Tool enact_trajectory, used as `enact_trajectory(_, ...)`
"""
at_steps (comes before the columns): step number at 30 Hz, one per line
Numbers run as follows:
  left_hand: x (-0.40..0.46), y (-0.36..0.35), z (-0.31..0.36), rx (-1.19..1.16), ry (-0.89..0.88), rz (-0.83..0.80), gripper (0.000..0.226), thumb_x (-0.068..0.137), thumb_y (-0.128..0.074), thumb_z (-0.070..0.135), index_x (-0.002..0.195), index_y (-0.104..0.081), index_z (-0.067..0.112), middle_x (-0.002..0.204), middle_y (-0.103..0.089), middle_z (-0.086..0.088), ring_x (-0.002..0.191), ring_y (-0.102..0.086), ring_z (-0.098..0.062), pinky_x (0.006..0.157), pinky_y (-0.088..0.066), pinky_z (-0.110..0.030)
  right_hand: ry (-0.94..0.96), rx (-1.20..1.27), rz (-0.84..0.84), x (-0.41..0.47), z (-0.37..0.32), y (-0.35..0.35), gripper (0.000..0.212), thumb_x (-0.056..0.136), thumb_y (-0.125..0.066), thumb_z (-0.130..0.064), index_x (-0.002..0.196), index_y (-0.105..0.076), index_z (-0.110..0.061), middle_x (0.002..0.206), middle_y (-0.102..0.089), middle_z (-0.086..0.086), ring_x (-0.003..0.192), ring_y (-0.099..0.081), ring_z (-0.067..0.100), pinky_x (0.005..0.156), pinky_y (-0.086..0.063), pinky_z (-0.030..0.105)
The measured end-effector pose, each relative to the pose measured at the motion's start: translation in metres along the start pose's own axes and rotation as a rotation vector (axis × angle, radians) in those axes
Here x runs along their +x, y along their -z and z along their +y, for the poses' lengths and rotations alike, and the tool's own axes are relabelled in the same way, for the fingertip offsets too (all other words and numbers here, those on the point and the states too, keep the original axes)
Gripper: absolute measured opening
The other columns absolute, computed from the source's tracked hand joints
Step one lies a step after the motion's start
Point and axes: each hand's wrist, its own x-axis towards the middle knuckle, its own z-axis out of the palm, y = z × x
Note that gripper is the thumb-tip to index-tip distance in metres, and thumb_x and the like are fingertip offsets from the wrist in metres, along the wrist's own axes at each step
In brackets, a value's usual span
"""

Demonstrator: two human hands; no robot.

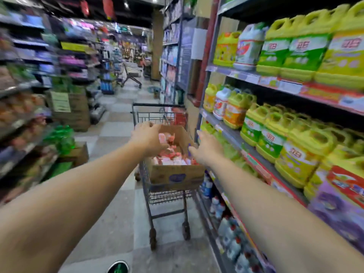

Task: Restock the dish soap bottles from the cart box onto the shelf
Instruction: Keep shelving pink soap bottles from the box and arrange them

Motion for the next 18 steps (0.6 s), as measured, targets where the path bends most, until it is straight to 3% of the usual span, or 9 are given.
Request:
enact_trajectory(6, 0.083, -0.054, -0.040, 0.013, 0.163, -0.103, 0.092, 0.077, -0.068, 0.064, 0.152, -0.024, 0.036, 0.145, -0.041, -0.012, 0.132, -0.039, -0.033, 0.109, -0.037, -0.044, -0.021, 0.070, -0.079, 0.103, 0.038, -0.061, 0.064, 0.090, -0.058, -0.041, 0.146, -0.036, -0.020, 0.149, -0.042, 0.006, 0.137, -0.037, 0.029, 0.108, -0.037, 0.043)
enact_trajectory(18, 0.199, -0.186, -0.064, -0.175, 0.290, -0.315, 0.091, 0.080, -0.074, 0.046, 0.153, -0.023, 0.030, 0.144, -0.042, -0.010, 0.130, -0.044, -0.029, 0.107, -0.042, -0.042, -0.144, 0.147, -0.255, 0.253, 0.117, -0.140, 0.056, 0.091, -0.062, -0.023, 0.143, -0.041, -0.015, 0.141, -0.051, 0.011, 0.125, -0.050, 0.032, 0.100, -0.045, 0.039)
